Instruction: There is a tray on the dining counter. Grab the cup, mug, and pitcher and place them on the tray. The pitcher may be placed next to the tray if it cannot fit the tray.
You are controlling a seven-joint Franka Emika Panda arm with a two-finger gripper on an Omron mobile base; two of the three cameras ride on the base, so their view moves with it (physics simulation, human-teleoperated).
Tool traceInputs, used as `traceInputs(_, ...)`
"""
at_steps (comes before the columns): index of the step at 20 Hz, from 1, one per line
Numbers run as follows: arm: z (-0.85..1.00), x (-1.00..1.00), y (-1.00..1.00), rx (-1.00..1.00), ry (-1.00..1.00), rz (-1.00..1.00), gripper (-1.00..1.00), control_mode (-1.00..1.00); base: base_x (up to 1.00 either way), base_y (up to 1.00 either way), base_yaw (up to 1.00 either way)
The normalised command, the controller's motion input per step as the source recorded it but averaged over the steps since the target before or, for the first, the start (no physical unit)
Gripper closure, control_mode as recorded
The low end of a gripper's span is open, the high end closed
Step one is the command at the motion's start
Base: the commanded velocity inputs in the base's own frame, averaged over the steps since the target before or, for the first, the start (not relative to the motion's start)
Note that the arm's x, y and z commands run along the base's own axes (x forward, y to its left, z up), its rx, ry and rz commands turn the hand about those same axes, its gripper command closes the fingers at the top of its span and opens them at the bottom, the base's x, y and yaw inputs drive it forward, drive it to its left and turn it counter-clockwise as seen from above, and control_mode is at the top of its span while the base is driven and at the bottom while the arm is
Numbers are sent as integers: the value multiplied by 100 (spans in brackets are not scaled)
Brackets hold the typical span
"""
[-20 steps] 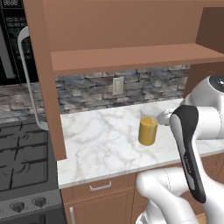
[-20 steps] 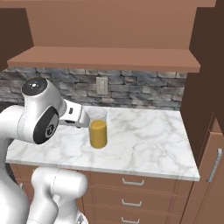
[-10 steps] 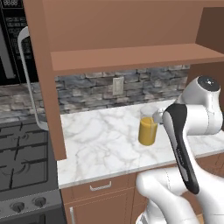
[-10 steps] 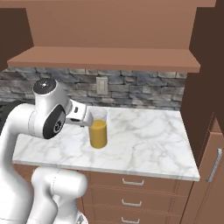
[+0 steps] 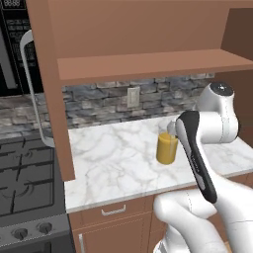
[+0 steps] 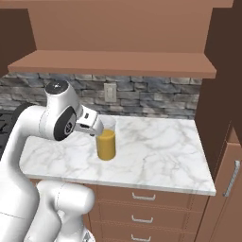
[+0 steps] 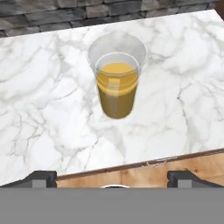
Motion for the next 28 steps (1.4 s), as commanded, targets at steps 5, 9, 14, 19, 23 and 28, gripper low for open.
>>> traceInputs(5,-31,22,0,0,1,0,-100,-100,0,0,0)
traceInputs(9,-32,32,0,0,0,0,-100,-100,0,0,0)
traceInputs(14,-20,32,0,0,0,0,-100,-100,0,0,0)
traceInputs(19,-12,32,-2,0,0,0,-100,-100,0,0,0)
traceInputs(23,-13,28,-9,0,0,0,-100,-100,0,0,0)
traceInputs(28,-18,24,-15,0,0,0,-100,-100,0,0,0)
